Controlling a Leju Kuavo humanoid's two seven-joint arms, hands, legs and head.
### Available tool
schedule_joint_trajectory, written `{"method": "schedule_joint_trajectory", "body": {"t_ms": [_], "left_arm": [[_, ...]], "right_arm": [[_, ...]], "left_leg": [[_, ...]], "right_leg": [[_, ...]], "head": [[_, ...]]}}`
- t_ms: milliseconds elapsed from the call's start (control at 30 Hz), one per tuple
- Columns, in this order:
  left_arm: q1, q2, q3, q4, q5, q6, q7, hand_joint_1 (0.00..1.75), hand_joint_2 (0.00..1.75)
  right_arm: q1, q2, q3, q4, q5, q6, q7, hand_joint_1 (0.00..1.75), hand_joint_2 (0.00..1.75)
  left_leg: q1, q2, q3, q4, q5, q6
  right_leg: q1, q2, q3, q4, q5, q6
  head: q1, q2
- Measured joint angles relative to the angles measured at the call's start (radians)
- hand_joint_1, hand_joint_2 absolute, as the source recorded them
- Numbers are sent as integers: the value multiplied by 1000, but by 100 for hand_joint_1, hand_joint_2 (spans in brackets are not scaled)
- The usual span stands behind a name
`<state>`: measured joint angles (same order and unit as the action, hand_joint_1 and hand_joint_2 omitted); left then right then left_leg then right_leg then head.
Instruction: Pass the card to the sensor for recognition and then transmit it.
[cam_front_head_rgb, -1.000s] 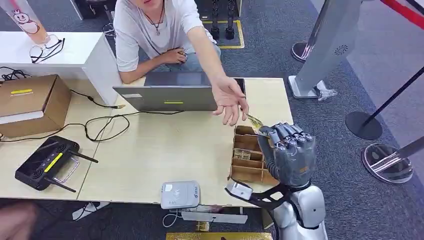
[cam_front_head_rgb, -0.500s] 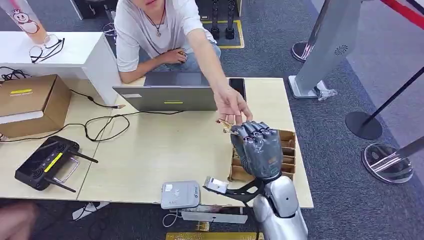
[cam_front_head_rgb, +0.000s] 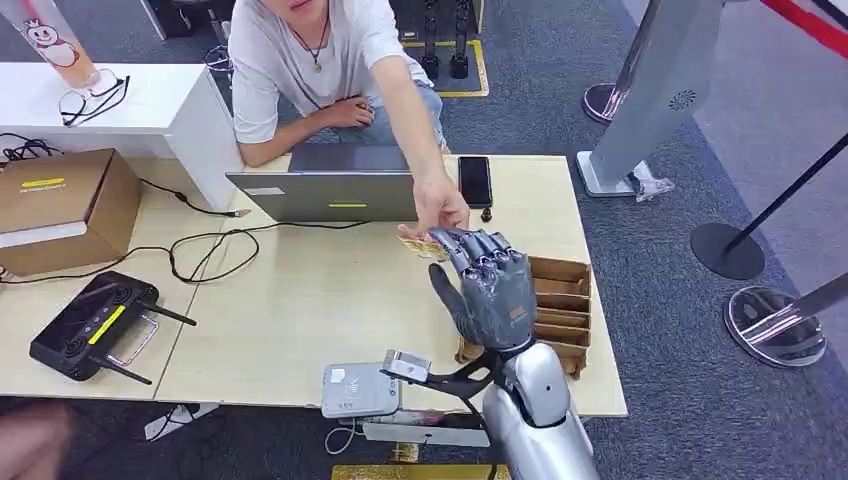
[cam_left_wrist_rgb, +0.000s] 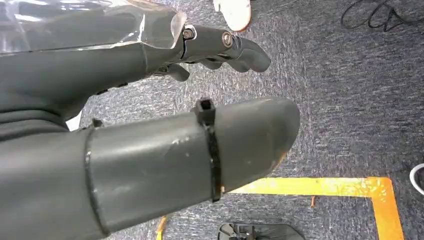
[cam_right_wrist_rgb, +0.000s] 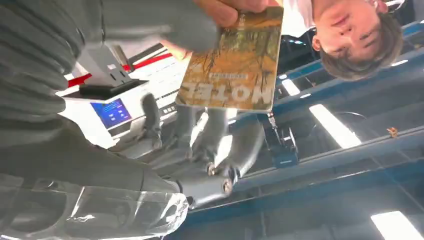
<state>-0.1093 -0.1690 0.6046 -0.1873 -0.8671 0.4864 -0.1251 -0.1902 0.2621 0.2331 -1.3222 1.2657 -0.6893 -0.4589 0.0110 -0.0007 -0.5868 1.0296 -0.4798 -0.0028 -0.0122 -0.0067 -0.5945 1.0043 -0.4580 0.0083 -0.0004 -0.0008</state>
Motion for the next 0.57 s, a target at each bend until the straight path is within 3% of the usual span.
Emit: {"method": "schedule_joint_trajectory", "body": {"t_ms": [133, 300, 333, 567], "left_arm": [[0, 0, -1, 0, 0, 0, 1, 0, 0], [-1, 1, -1, 0, 9, 3, 4, 0, 0], [-2, 1, -1, 0, 10, 4, 5, 0, 0], [-3, 0, -6, 0, -2, -4, 8, 0, 0]], "right_arm": [[-2, 0, 11, 8, -1, 0, 9, 0, 175], [-23, -7, 56, 44, -86, 11, 78, 0, 175], [-29, -10, 66, 48, -107, 25, 91, 0, 0], [-66, -36, 127, 71, -233, 183, 150, 0, 0]], "left_leg": [[0, 0, 0, 0, 0, 0], [0, 1, 0, 0, 0, 0], [0, 1, 0, 0, 0, 0], [0, 1, 0, 0, 0, 0]], "right_leg": [[0, 0, 0, 0, 0, 0], [0, 1, -1, 0, 0, 0], [0, 1, -1, 0, 0, 0], [0, 1, -1, 0, 0, 0]], "head": [[0, 0], [0, 0], [0, 0], [0, 0]]}}
